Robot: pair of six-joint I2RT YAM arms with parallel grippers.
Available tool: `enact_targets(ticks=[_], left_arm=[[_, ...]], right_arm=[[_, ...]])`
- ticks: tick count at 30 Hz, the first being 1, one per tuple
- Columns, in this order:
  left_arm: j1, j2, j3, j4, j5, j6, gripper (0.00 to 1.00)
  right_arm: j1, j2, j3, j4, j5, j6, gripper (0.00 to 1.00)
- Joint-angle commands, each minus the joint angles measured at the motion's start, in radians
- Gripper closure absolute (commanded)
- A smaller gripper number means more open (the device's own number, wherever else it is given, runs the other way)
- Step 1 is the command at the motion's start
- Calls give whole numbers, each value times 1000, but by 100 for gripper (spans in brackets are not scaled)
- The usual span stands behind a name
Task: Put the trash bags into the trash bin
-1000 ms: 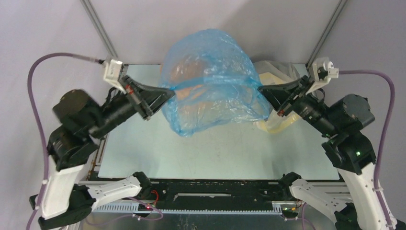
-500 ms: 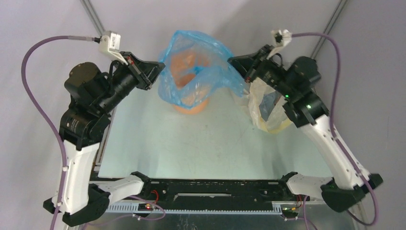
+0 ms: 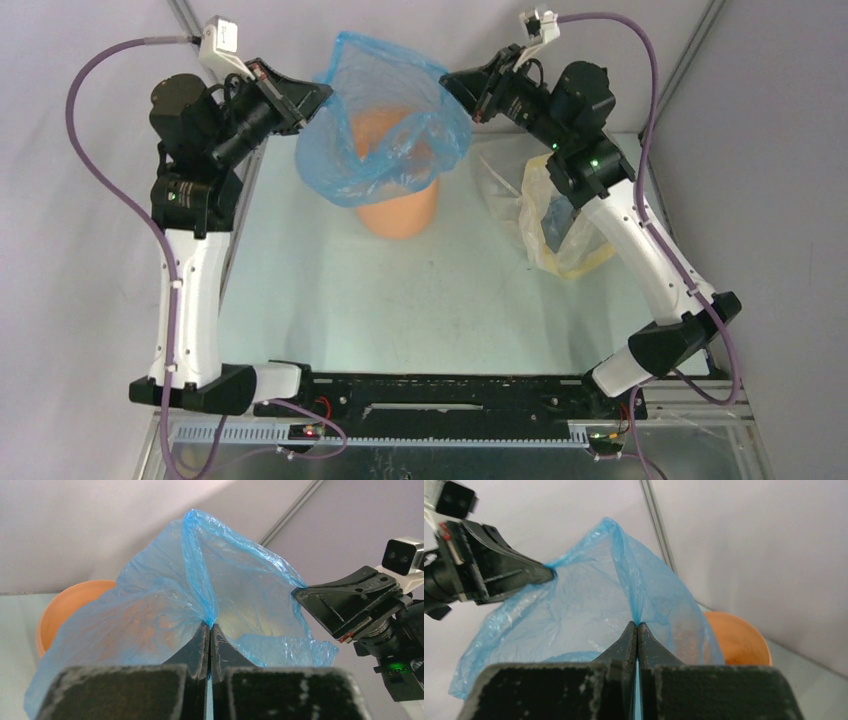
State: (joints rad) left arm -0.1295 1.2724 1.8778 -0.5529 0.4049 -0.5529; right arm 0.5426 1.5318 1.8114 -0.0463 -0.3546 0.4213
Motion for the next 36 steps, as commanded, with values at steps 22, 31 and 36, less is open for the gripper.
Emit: enact_targets(ticks=[22,31,36], left_arm=[[98,265,130,297,165,-212,100],[111,287,103,378,209,-232,100],[103,307,109,438,263,-281,100]], right_arm=[[-89,351,502,-121,-67,61,96],[-89,291,558,-262,-20,-63,34],[-44,243,542,-304,18,-178,46]])
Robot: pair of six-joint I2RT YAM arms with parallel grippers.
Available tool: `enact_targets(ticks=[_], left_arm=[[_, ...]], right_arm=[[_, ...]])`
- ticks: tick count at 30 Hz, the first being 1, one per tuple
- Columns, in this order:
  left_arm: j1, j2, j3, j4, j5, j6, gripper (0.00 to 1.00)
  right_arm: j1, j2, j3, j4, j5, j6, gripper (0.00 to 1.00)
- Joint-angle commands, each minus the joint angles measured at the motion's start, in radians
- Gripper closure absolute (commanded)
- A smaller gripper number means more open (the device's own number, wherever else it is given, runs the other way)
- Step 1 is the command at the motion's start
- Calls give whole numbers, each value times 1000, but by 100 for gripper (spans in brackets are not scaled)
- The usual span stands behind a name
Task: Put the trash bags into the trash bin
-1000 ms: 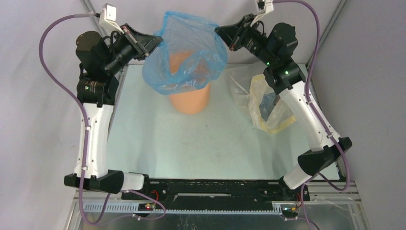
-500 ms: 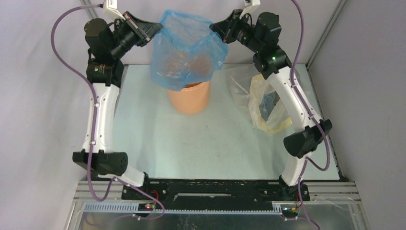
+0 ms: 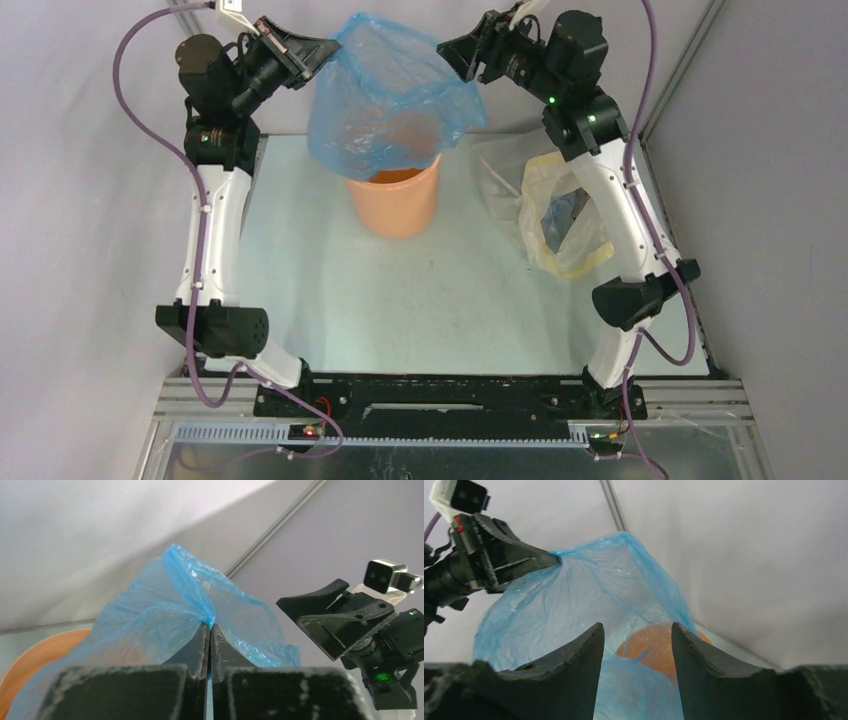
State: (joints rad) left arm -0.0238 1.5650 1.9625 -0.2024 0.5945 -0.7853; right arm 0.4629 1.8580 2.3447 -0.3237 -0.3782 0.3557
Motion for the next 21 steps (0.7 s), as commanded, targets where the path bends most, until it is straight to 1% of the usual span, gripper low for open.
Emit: enact_targets(ticks=[1,6,9,10,13,17,19,21], left_arm=[[-5,17,24,92,77,-50,100],[-12,23,20,101,104,-53,100],[-13,22,14,101,109,-44,100],[-13,23,13,102,112,-43,100],[-13,27,13,118,128,-55,100],[-18,26,6,165,196,-75,100],[-25,15,-25,196,240,-86,100],[-30,-12,-75,227,255,-83,100]], right_arm=[[51,-85,8,-32,49,-139,49],[126,-47,24,-53,87,-227,67],[142,-17,27,-61,85,-225,94],[145,-7,27,-64,83,-220,100],[152,33,39,-89,66,-215,100],[163,127,126,-195,47,-229,100],[175,151,124,-233,38,-249,100],[198,169,104,-255,56,-282,100]])
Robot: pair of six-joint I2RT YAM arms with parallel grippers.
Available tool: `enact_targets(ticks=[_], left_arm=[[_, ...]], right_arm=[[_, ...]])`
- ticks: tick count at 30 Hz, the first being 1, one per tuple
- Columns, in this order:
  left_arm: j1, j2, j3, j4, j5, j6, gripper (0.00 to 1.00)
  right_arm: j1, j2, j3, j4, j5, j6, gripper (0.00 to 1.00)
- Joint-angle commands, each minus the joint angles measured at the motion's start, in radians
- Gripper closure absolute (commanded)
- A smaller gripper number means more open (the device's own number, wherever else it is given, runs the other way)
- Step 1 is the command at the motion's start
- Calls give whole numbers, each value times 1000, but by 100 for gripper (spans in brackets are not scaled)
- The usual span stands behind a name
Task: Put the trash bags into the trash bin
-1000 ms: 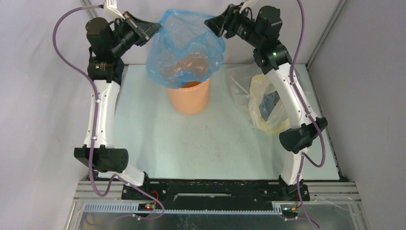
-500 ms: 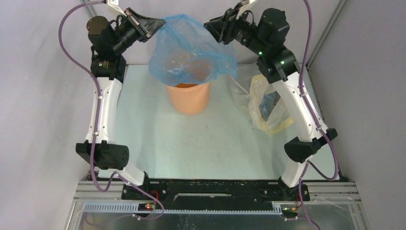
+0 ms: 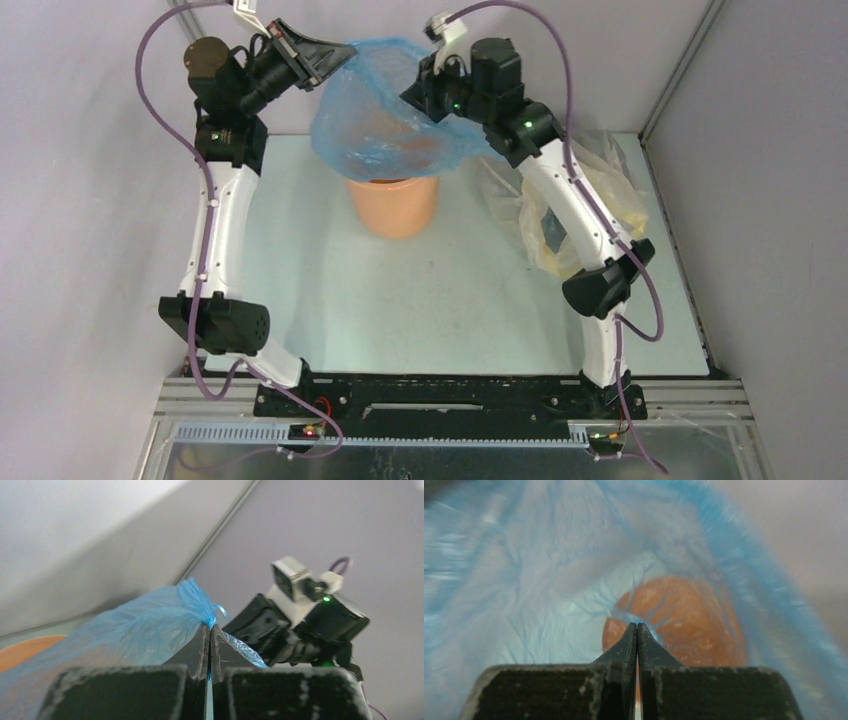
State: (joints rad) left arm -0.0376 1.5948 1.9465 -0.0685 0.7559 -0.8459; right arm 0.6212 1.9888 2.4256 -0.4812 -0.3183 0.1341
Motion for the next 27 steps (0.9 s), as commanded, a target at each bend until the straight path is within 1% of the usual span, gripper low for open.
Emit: enact_targets(ticks=[1,5,11,18,23,27], left_arm=[[-19,-58,-88,107,90,-15,100],[-24,-99,-165,153,82,-9,100],[-27,-84,-175,222,112,-65,100],[-25,-83,-172,248,135,-73,100],[-26,-71,-175,257,127,-73,100],[-22,-48,-185,251,114,-67,100]], right_arm=[[51,46,12,-102,18,-75,100],[76,90,3,-108,48,-102,100],[75,180,33,-103,51,-95,100],[61,275,38,-99,33,-71,100],[53,318,62,-140,80,-77,100],[20,342,61,-148,120,-43,100]])
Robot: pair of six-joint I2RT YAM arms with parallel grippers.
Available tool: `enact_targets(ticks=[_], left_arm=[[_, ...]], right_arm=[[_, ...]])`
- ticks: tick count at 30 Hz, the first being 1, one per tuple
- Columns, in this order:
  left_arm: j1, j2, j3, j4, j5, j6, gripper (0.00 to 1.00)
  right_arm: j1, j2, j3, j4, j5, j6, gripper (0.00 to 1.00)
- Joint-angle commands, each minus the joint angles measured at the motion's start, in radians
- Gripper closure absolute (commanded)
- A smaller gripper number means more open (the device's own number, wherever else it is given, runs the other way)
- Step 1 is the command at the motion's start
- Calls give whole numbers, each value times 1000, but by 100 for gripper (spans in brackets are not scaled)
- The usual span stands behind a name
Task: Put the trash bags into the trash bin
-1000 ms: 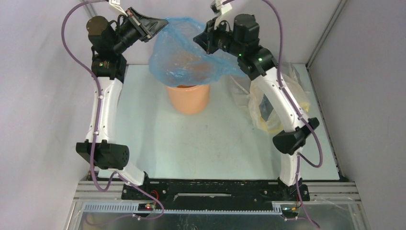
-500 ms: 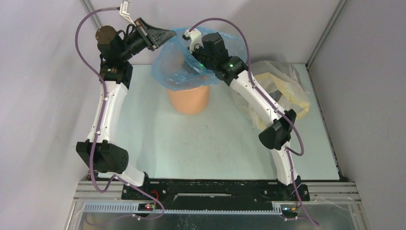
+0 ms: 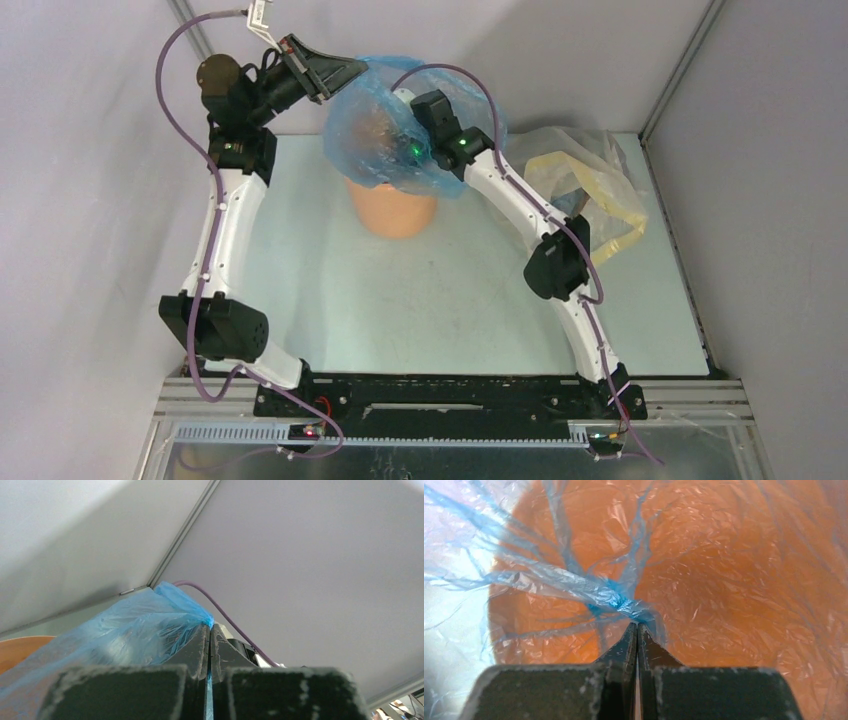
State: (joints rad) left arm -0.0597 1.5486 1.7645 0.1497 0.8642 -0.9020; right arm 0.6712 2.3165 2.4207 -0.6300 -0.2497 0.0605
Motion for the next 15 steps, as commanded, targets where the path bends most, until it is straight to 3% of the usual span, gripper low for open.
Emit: enact_targets(ticks=[1,7,10,15], left_arm=[[3,2,-3,26,4,-5,100],[45,1,-19,-98,-63,119,100],[56,1,-26,-208,-118,212,100],[81,-9,-108,-238,-200,260,100]], right_arm=[[-36,20,71,-5,69,37,100],[-18,54,98,-36,204,0,100],[-7,75,108,-40,213,-5,100],[11,104,116,-40,209,-15,100]])
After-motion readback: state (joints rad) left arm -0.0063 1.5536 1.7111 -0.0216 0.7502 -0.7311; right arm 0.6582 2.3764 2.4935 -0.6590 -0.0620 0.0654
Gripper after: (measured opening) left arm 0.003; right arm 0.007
